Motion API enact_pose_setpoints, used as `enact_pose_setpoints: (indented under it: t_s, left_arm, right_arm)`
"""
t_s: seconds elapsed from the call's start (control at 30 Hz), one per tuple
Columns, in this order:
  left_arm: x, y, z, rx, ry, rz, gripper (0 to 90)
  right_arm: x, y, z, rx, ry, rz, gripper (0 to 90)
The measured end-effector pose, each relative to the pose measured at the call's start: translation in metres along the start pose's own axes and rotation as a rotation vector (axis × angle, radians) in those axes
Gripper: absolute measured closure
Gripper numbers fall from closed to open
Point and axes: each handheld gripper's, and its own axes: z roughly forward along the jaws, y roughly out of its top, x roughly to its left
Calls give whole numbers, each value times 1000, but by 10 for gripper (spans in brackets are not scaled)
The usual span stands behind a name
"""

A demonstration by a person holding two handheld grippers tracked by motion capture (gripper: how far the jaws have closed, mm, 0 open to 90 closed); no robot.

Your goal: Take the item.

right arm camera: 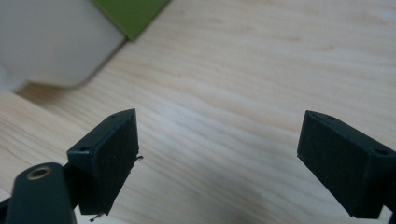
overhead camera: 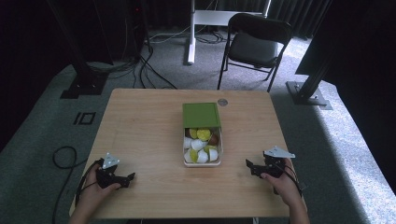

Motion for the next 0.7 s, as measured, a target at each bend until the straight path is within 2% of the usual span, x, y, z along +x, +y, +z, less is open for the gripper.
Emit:
enact_pose_setpoints:
  t_s: [0.27,0.7]
  left_arm:
    - [0,0,0,0,0,1,17]
    - [0,0,0,2,-1,1,17]
  right_arm:
    - [12,22,-12,-51,2,-35,143]
    - [35,54,-24,-128,39,-82,142]
